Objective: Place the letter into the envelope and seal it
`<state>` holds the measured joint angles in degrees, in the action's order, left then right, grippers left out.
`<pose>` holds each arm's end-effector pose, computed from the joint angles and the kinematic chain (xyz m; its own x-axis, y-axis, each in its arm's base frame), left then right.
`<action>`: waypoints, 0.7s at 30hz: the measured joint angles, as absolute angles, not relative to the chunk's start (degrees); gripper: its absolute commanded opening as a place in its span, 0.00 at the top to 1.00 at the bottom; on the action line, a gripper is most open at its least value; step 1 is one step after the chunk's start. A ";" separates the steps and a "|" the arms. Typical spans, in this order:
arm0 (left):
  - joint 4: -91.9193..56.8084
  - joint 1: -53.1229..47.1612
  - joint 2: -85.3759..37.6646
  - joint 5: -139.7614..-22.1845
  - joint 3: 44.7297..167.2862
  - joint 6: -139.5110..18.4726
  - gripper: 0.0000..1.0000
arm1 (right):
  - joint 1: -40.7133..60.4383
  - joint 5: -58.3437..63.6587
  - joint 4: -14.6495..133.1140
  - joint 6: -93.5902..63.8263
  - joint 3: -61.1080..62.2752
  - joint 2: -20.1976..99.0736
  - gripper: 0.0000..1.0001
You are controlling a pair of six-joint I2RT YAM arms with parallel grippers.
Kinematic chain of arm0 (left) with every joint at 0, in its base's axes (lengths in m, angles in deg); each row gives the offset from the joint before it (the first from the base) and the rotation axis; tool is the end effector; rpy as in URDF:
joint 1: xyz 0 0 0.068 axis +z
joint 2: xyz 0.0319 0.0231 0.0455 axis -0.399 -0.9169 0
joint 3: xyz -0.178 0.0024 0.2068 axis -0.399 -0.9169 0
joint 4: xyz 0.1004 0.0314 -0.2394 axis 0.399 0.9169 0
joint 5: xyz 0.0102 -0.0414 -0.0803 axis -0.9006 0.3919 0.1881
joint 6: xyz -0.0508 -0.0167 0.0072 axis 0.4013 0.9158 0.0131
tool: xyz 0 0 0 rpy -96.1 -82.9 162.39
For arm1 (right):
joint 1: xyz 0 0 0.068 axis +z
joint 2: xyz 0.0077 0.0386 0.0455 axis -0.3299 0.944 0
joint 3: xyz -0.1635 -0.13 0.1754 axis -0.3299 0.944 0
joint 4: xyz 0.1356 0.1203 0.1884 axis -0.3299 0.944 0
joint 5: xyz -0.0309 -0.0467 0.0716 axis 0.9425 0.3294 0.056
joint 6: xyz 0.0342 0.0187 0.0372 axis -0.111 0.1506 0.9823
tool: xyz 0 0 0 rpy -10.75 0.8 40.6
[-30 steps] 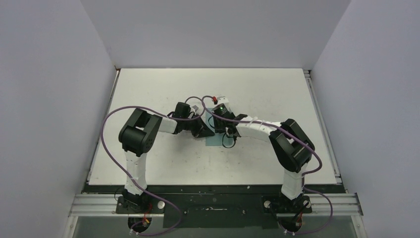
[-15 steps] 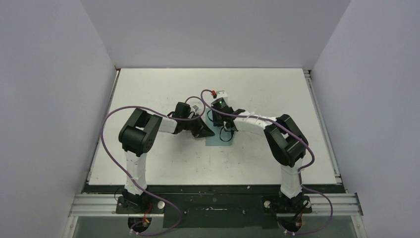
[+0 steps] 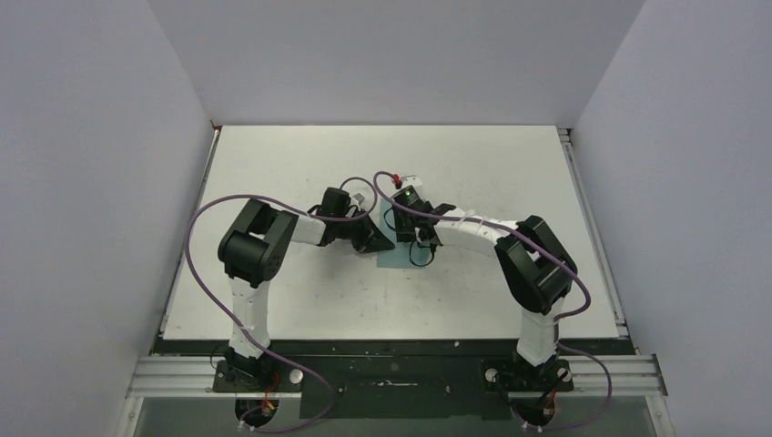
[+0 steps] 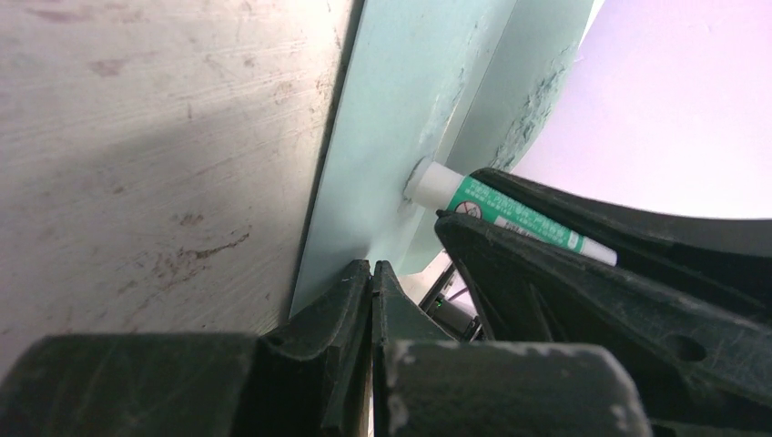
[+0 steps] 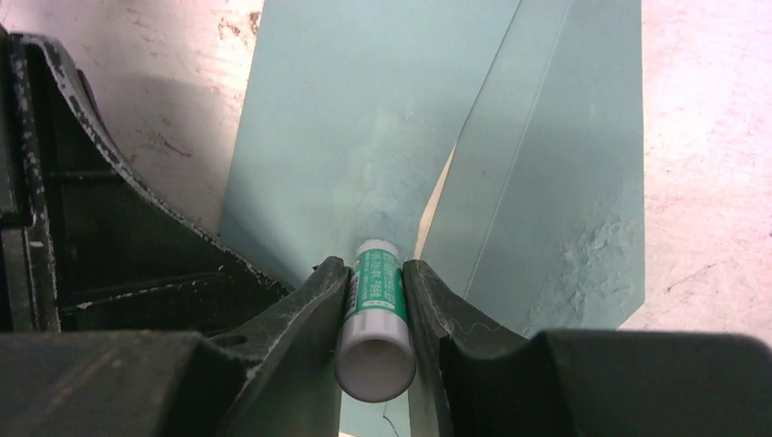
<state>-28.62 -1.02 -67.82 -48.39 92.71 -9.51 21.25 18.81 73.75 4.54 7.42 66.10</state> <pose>0.3459 -0.1834 0.0857 -0.9448 -0.3069 0.1149 -0.2635 0.5032 -0.8230 0.3020 0.2512 0.1692 -0.8070 -0.1143 -0.5794 -0.2448 0.9576 0.1520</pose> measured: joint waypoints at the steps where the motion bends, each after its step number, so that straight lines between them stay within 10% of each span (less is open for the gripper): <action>1: -28.62 -1.02 -67.82 -48.39 92.71 -9.51 1.00 | 20.83 18.35 73.47 4.52 7.47 66.12 0.95; 21: -28.16 -1.04 -67.82 -48.42 92.97 -9.53 1.00 | 20.22 14.55 70.84 -0.79 6.92 66.98 0.95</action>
